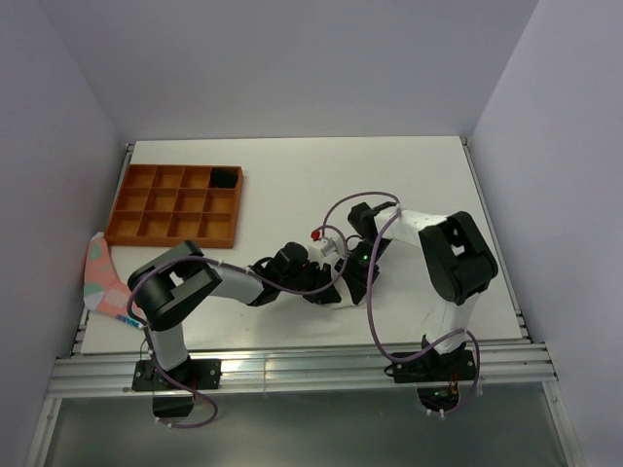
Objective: Roll the socks
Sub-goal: Roll the sock at the center of the board.
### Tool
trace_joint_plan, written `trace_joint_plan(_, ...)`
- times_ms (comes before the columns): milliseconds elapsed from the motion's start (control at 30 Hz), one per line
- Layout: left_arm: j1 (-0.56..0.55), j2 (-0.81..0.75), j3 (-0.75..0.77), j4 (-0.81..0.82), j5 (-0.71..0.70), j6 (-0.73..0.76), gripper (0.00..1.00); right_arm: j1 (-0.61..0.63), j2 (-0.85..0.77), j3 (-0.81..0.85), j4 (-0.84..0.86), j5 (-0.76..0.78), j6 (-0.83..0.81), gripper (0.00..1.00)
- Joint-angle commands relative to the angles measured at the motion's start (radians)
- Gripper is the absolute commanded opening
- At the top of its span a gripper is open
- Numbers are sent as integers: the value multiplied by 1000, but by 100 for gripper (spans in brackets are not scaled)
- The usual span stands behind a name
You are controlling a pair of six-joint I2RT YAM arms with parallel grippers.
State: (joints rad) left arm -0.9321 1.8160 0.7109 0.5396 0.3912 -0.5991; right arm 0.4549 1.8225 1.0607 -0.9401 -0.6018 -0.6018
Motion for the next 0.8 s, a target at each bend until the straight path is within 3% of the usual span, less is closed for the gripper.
trace_joint_plan(0,-2,72,-8,-237,-23,-34,0,1,-86,-16,132,16,-52,42)
trace_joint_plan(267,41,85,-21,-285,93,-54,0,-28,-160,-36,152,-38,-90,50)
trace_joint_plan(333,52,86,-19,-290,121,-60,0,-36,-163,-28,146,-59,-99,61)
trace_joint_plan(767,84,151,27,-403,161,-65,0,-67,-112,7,83,-179,-170,63)
